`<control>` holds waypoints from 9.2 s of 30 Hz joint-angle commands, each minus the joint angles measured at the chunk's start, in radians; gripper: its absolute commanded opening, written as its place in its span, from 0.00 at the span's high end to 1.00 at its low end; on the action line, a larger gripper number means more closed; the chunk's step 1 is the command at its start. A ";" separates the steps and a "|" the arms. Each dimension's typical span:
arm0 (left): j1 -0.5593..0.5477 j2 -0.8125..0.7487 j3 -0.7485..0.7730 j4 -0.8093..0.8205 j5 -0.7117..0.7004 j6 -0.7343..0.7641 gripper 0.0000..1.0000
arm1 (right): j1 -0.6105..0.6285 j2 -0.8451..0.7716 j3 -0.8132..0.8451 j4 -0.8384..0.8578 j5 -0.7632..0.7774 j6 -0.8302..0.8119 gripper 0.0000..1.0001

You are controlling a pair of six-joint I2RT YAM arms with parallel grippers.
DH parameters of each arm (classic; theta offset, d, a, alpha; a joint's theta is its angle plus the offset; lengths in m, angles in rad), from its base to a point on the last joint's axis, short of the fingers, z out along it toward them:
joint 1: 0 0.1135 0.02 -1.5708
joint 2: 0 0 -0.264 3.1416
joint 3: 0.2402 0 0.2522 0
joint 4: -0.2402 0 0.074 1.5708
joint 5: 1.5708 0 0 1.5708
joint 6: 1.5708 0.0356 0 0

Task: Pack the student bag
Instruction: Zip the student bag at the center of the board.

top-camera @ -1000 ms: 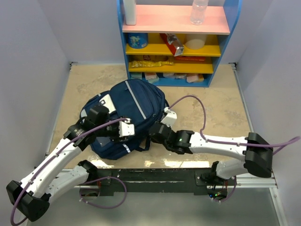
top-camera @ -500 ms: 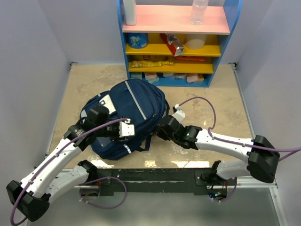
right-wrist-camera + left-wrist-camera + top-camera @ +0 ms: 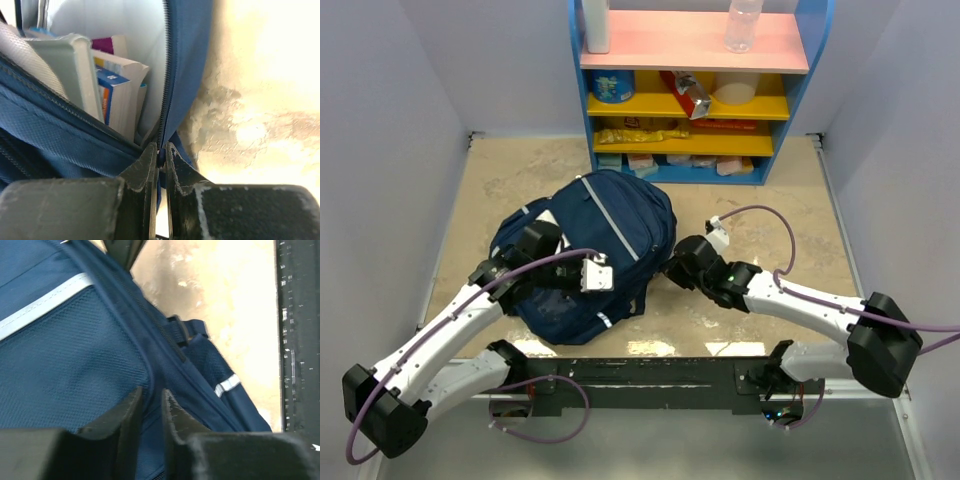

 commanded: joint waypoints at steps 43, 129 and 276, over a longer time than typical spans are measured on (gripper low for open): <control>-0.361 0.251 0.158 0.003 -0.752 -0.369 0.00 | -0.044 -0.087 -0.092 0.107 -0.058 -0.042 1.00; -0.337 0.639 0.507 0.264 -0.916 -0.461 0.02 | -0.415 0.158 0.177 0.300 -0.165 -0.332 1.00; -0.697 0.842 0.595 0.308 -0.830 -0.047 0.00 | -0.629 -0.544 -0.086 -0.204 -0.475 -0.423 1.00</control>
